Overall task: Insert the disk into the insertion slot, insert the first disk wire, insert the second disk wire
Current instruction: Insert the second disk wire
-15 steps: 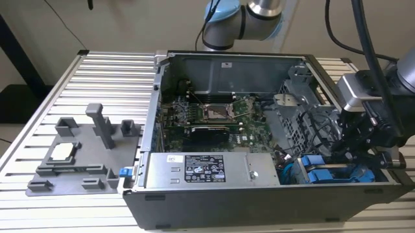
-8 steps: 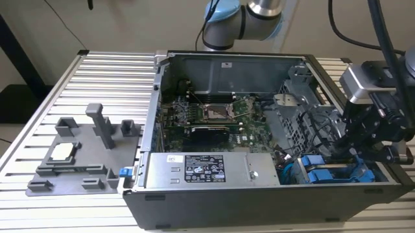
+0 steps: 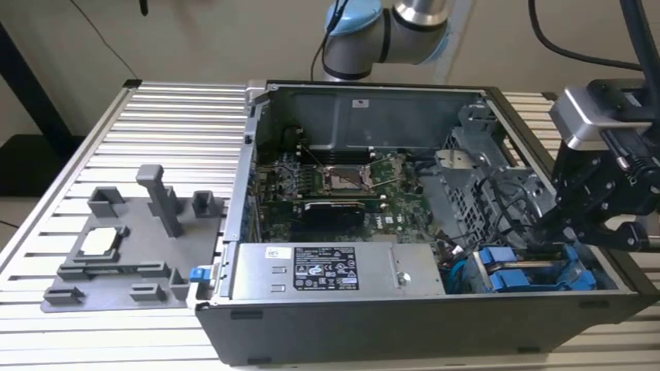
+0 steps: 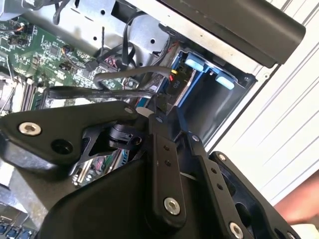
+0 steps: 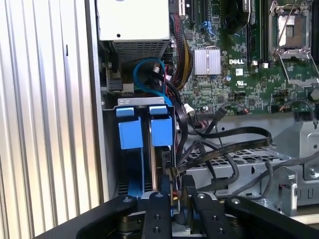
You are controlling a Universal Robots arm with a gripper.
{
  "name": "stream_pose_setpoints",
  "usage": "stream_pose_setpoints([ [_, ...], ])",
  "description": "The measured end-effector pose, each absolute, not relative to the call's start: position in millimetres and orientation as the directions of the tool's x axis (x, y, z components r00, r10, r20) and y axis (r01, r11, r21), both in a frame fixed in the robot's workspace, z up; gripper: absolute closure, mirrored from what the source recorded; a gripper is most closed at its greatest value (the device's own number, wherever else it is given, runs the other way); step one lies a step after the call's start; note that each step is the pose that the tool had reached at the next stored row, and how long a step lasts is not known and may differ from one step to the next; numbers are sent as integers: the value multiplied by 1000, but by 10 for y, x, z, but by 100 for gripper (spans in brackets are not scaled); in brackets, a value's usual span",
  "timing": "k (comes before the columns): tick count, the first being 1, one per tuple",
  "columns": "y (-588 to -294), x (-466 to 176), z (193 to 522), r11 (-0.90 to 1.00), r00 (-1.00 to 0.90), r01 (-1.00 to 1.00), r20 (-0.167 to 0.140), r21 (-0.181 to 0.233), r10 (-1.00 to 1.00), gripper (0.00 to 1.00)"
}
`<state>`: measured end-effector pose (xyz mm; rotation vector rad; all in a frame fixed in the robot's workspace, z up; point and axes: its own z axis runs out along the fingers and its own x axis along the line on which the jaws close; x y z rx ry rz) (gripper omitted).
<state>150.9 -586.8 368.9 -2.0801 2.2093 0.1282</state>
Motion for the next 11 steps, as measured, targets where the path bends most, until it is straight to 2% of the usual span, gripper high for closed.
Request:
stream_pose_setpoints([
  [11,-5868,1508,3708,61,-59,-998,-133,-10,-989,76],
])
